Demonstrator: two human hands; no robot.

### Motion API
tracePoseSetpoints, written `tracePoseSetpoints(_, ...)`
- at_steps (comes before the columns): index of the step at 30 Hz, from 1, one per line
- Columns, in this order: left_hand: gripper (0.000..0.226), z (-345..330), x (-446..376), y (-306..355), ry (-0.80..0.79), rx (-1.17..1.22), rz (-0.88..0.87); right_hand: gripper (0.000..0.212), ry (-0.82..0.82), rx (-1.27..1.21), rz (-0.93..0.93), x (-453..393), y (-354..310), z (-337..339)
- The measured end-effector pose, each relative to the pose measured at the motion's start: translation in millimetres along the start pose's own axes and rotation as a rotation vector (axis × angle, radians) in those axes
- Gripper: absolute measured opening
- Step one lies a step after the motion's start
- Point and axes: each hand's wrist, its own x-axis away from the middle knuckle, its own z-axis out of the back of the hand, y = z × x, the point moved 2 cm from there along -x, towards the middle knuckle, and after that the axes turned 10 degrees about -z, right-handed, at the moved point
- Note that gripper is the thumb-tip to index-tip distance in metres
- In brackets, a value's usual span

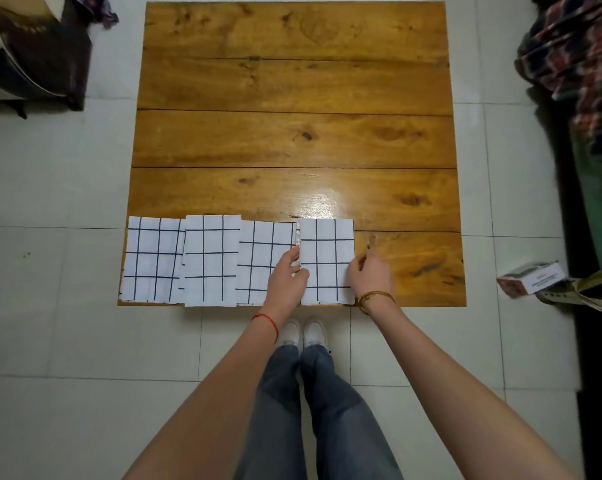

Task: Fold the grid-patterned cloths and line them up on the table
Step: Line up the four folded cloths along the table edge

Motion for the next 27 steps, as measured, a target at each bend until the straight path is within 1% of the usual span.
tracePoseSetpoints(3,0.054,1,-2,-2,-0.007,-0.02,0.008,0.026,0.035,-0.078,-0.005,1,2,-1)
tracePoseSetpoints(5,0.054,2,-3,-4,-0.027,-0.04,0.006,0.032,0.005,-0.148,-0.022,0,1,-4)
tracePoseSetpoints(9,0.054,1,-2,-3,-0.088,-0.055,0.011,0.034,-0.052,-0.239,-0.042,0,0,-8)
tracePoseSetpoints(12,0.054,2,0,-2,-0.098,-0.049,0.002,0.034,-0.075,-0.259,-0.042,3,1,-9)
tracePoseSetpoints(15,0.049,9,3,-3,-0.049,-0.063,-0.046,0.035,-0.016,-0.281,-0.055,10,0,-5)
tracePoseSetpoints(17,0.043,20,7,-4,0.036,-0.058,-0.056,0.034,0.058,-0.314,-0.033,17,-2,-1)
tracePoseSetpoints(19,0.037,35,9,-5,0.143,-0.06,-0.057,0.031,0.067,-0.361,0.015,27,-10,-2)
tracePoseSetpoints(21,0.037,54,10,-6,0.234,-0.116,-0.042,0.029,-0.027,-0.401,0.05,37,-22,-10)
tracePoseSetpoints(23,0.041,72,10,-9,0.295,-0.163,-0.014,0.031,-0.151,-0.433,0.041,46,-34,-21)
tracePoseSetpoints(25,0.044,85,8,-13,0.309,-0.213,0.005,0.033,-0.228,-0.437,0.008,55,-45,-31)
tracePoseSetpoints(27,0.047,93,6,-18,0.282,-0.254,0.027,0.034,-0.255,-0.428,-0.018,60,-53,-40)
